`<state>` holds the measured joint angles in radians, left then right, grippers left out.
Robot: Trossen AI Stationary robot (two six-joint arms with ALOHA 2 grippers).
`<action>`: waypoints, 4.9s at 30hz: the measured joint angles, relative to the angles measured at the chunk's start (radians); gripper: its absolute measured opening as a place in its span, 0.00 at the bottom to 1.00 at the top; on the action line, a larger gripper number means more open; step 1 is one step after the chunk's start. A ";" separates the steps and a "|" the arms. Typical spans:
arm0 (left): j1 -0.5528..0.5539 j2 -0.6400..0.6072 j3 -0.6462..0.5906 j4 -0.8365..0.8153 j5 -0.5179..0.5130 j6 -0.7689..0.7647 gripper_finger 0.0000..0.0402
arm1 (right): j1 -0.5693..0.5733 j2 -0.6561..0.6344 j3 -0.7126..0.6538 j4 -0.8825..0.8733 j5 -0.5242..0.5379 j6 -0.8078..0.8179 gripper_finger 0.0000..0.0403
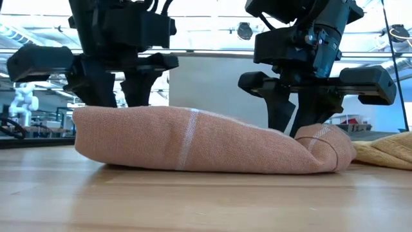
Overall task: Fold towel
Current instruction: Fold the light brown towel
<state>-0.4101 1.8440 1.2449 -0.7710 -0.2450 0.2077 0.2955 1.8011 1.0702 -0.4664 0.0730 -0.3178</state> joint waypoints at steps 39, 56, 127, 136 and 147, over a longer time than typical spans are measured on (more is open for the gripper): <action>-0.116 0.061 0.002 -0.165 -0.151 -0.048 0.00 | 0.000 0.000 0.002 0.015 0.003 0.053 0.29; -0.105 0.060 -0.001 -0.210 -0.061 -0.256 0.27 | 0.001 -0.007 0.000 -0.004 -0.062 0.047 0.41; 0.118 0.059 -0.142 0.550 0.196 -0.100 0.35 | -0.051 -0.411 -0.622 1.173 -0.424 0.262 0.52; 0.139 0.059 -0.142 0.557 0.195 -0.100 0.35 | 0.001 -0.101 -0.538 1.294 -0.383 0.265 0.52; 0.139 0.059 -0.142 0.557 0.191 -0.100 0.35 | -0.020 0.118 -0.516 1.342 -0.311 0.335 0.52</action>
<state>-0.2707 1.9034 1.1027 -0.2142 -0.0535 0.1073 0.2756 1.9190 0.5545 0.8758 -0.2377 0.0176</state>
